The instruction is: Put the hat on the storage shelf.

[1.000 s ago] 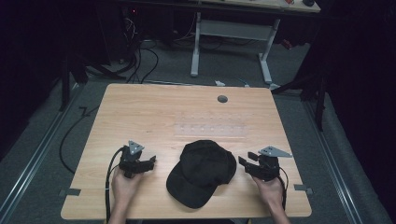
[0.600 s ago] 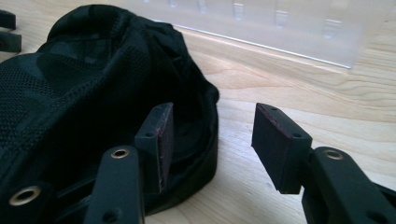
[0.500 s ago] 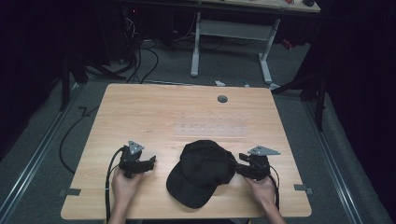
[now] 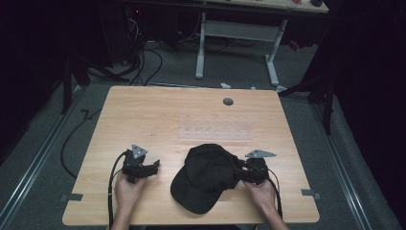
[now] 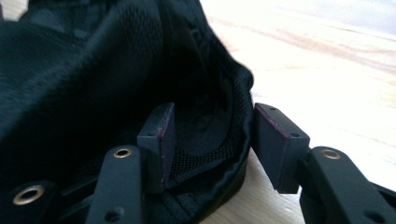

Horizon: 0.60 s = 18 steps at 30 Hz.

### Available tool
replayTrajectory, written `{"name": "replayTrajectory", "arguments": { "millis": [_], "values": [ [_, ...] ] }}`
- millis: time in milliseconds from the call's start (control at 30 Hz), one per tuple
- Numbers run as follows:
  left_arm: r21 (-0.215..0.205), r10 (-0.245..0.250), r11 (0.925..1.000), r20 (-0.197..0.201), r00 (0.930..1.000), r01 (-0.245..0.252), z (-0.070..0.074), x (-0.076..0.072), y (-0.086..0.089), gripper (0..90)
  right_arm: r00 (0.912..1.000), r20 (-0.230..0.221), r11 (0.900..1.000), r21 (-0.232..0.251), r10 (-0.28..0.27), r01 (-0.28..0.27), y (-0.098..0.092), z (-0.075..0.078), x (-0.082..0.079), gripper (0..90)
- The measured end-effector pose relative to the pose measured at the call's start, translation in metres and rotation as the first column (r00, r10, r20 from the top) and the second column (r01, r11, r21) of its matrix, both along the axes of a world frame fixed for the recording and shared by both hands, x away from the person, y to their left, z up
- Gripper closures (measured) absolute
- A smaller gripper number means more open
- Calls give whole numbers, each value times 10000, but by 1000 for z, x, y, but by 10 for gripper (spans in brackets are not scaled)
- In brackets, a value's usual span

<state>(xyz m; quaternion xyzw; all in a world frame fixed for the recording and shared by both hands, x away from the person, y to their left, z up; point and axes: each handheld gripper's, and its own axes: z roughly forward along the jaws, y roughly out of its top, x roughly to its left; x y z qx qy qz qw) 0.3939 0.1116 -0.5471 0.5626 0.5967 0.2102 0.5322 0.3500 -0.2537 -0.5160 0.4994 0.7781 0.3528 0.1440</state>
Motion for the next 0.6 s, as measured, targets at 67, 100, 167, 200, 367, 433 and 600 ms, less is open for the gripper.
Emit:
{"name": "replayTrajectory", "arguments": {
  "millis": [67,100,167,200,367,433,600],
  "values": [
    [-8,8,10000,4,10000,-8,0,0,0,251,10000,-20,9999,-99,32,-33,1,-1,0,508],
    [-9,10,10000,3,10000,-10,0,0,0,251,10000,-35,9999,-136,17,-18,2,-3,1,512],
    [-4,17,10000,2,10000,-17,0,0,0,251,10000,-52,9995,-321,6,-8,2,-7,1,534],
    [-1,19,10000,2,10000,-19,0,0,0,251,10000,-3,9994,-355,-21,21,3,-7,1,542],
    [-4,28,10000,3,10000,-28,0,0,0,251,9992,384,9937,-1123,77,-33,8,-7,-3,605],
    [1,23,10000,1,10000,-23,0,0,0,251,9983,562,9909,-1344,178,-101,10,-8,-4,638],
    [-16,36,10000,1,10000,-36,0,0,0,254,9954,872,9909,-1311,407,-290,13,-11,-7,798]
  ]
}}
